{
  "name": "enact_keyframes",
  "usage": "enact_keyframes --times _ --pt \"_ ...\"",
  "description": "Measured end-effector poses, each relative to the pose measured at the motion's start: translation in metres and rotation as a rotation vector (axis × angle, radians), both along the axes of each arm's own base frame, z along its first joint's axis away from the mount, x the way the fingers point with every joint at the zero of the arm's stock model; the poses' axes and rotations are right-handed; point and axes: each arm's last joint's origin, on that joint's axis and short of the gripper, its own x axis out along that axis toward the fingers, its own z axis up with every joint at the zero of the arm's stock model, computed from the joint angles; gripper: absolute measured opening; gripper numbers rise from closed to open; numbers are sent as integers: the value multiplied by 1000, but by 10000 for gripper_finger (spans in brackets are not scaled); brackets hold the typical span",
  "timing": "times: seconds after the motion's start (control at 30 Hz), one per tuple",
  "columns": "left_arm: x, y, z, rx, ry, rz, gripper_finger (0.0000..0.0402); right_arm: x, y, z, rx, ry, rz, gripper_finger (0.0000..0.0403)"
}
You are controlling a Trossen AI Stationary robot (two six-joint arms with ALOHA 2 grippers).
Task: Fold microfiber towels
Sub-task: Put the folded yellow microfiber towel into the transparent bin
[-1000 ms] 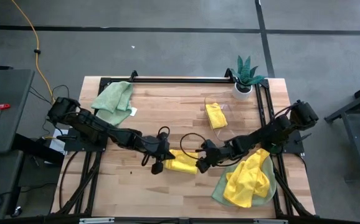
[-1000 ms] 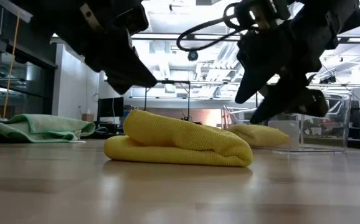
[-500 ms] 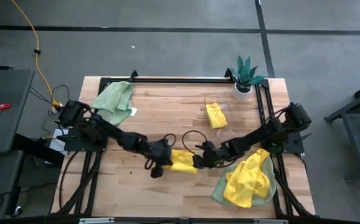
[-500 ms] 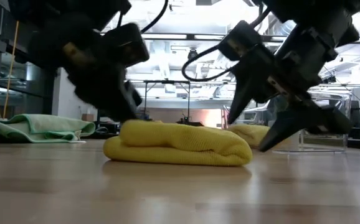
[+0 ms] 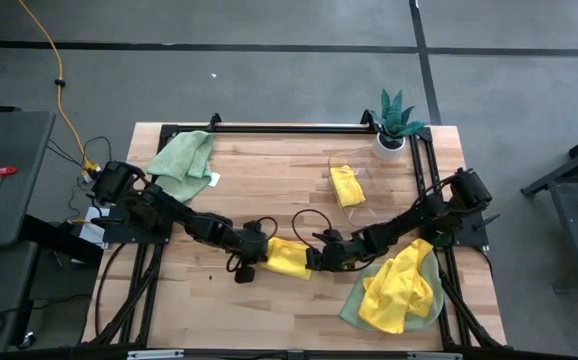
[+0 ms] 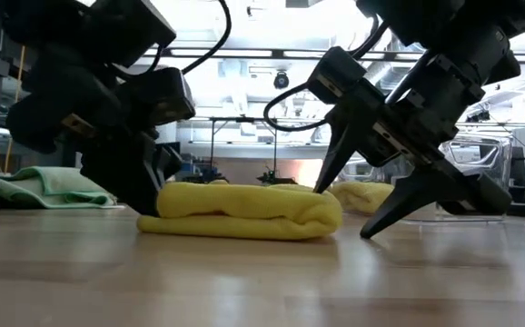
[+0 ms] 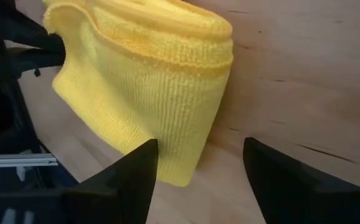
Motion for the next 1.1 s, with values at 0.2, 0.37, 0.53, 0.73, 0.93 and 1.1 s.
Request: enact_keyframes --times 0.2,0.37,0.53,0.73,0.93,1.1 --pt "-10 1 28 38 -38 -64 0 0 0 0 -1 1 0 228" --pt "-22 5 49 123 -55 -65 0 0 0 0 0 -1 -1 228" --pt "-14 9 65 111 -223 -40 0 2 -2 0 14 -11 -11 228" --pt "5 11 32 37 -191 -42 0 7 -9 1 40 -33 -37 228" --pt "7 6 -3 9 -65 -17 0 11 -10 -2 42 -57 -56 228" --pt "10 1 -17 -5 -39 7 0 14 -10 -5 46 -87 -75 228"
